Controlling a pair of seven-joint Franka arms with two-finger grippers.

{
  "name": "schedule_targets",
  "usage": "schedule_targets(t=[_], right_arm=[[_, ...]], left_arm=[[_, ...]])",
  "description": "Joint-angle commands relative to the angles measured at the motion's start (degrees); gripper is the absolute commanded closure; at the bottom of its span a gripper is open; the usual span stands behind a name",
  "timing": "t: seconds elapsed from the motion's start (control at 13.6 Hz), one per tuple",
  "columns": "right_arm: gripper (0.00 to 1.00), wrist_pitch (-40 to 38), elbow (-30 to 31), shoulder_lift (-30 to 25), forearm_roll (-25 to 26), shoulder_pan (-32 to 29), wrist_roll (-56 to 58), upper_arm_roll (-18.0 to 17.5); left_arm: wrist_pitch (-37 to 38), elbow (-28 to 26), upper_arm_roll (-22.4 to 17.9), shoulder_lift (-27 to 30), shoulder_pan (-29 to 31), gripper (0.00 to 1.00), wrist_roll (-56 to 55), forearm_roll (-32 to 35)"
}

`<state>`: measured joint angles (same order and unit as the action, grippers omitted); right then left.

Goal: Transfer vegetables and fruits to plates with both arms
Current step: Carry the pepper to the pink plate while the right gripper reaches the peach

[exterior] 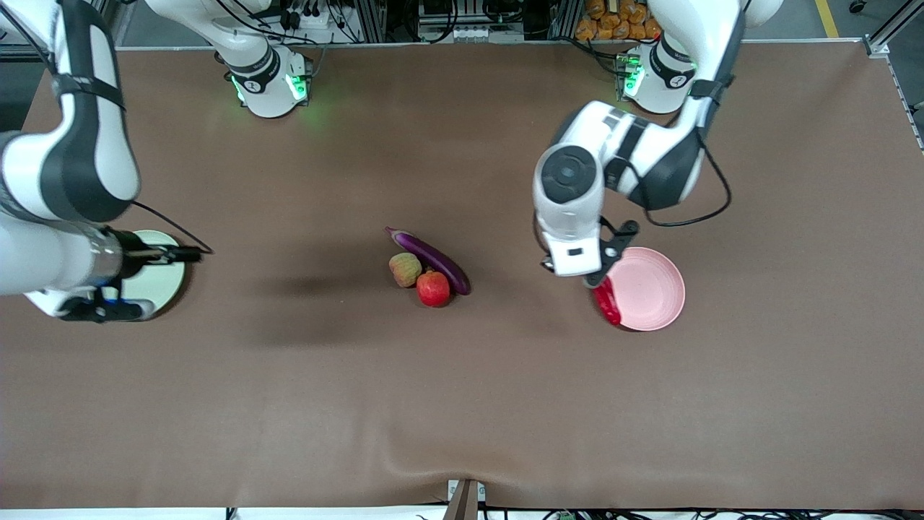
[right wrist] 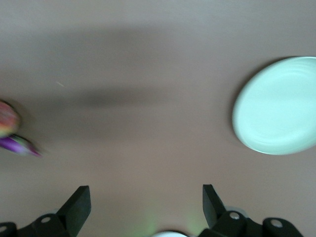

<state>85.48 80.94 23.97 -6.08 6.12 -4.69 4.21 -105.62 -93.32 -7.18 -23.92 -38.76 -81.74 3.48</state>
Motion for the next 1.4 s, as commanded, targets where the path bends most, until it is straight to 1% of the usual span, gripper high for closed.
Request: schedule_targets(t=[0.0,0.07,0.22,0.29,0.44,0.51,0.66,0.73,0.88,0.95,1.03,1.1,1.17,1.32], right_arm=[[0.00,3.72,-0.61,3.17,-4.19,4.24,-11.35,0.27],[0.00,5.13,-0.61,4.23,-4.20,6.60,-13.66,0.27],[0.00,8.99,-0.26,5.73,-4.20,11.52,-14.82,0.27],[0.00,12.57,1.57,5.99,-3.68,14.77,-14.82,0.27],[0.00,19.26,6.05,6.00,-3.58,17.77,-13.95,0.27],[0.00,21.46,7.03,6.00,-3.76,19.79,-13.77,0.18],[0.00,29.61,11.49,6.08,-3.76,23.31,-13.77,0.27],[0.00,33.32,13.52,6.08,-3.76,24.11,-13.16,0.27],[0.00,36.94,15.20,6.08,-3.67,26.56,-9.57,0.27],[0.00,38.43,15.73,6.08,-3.59,26.84,-7.98,0.27],[0.00,39.15,16.35,6.08,-3.50,27.45,-6.75,0.27],[0.00,39.76,16.53,6.08,-3.32,28.59,-6.65,0.27],[0.00,40.81,17.14,6.17,-3.23,29.56,-6.82,0.27],[0.00,45.37,20.73,6.35,-3.15,31.32,-6.91,0.36]], left_arm=[[-2.31,-11.24,0.85,6.34,4.29,1.00,7.71,1.27],[-2.31,-12.57,0.76,6.34,5.61,1.00,10.52,1.27],[-2.75,-14.60,0.76,5.82,8.34,1.00,15.88,1.53],[-4.14,-15.82,0.76,5.47,9.48,1.00,17.74,2.32],[-6.52,-16.63,0.85,2.93,10.81,1.00,19.77,3.11],[-7.31,-16.54,0.85,1.35,10.90,1.00,19.95,3.64],[-7.41,-16.63,0.76,-0.68,10.99,1.00,21.26,4.61],[-7.32,-16.71,0.85,-1.03,11.33,1.00,21.71,4.70],[-6.62,-17.33,0.85,-1.04,11.69,1.00,23.28,4.70],[-6.27,-17.33,0.85,-0.95,12.99,0.81,26.34,4.61],[-6.09,-17.24,0.94,-0.60,14.05,0.16,28.37,4.61],[-5.74,-17.15,1.03,-0.34,13.80,0.00,28.04,4.61],[-4.43,-16.37,0.94,-0.25,13.45,0.00,27.95,4.52],[-2.85,-11.12,1.03,0.36,13.53,0.00,28.74,4.35]])
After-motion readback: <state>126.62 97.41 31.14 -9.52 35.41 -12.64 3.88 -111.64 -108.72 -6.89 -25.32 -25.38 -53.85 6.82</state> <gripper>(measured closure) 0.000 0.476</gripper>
